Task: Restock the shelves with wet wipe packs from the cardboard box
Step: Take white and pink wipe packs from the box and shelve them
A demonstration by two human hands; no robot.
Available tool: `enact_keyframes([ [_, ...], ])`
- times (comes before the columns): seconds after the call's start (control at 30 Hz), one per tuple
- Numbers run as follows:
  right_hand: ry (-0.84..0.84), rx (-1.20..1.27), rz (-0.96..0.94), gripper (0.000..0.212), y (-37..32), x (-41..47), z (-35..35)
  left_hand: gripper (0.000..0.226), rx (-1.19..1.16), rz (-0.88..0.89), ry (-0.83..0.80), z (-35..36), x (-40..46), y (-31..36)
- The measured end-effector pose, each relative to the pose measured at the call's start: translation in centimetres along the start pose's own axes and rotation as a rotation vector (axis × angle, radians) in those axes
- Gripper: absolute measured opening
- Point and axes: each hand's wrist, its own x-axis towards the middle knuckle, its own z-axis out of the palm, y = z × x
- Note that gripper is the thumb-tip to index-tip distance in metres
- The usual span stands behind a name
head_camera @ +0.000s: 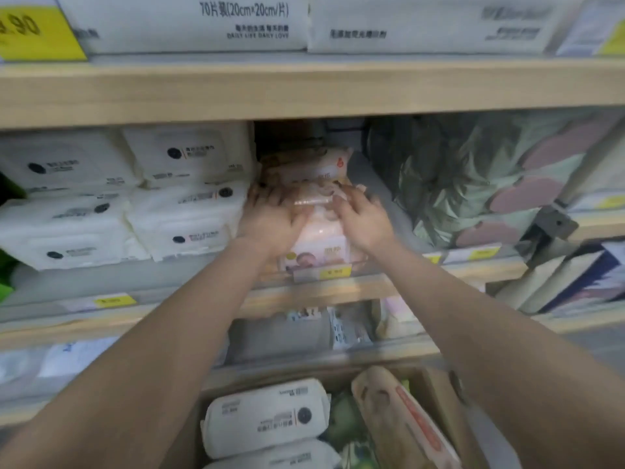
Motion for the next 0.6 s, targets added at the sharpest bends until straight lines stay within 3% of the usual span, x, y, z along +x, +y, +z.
enact_keyframes([
  [0.3,-0.031,-0.071,-0.182,0.049,4.2,-14.7,-2.4,0.064,-0.267,0.136,0.087,3.3,-16.7,3.6],
  [0.6,-0.199,-0.179,0.062,0.057,13.6,-26.6,-2.2,0.055,-0.182,0.093,-0.308,13.2,-28.6,4.2],
])
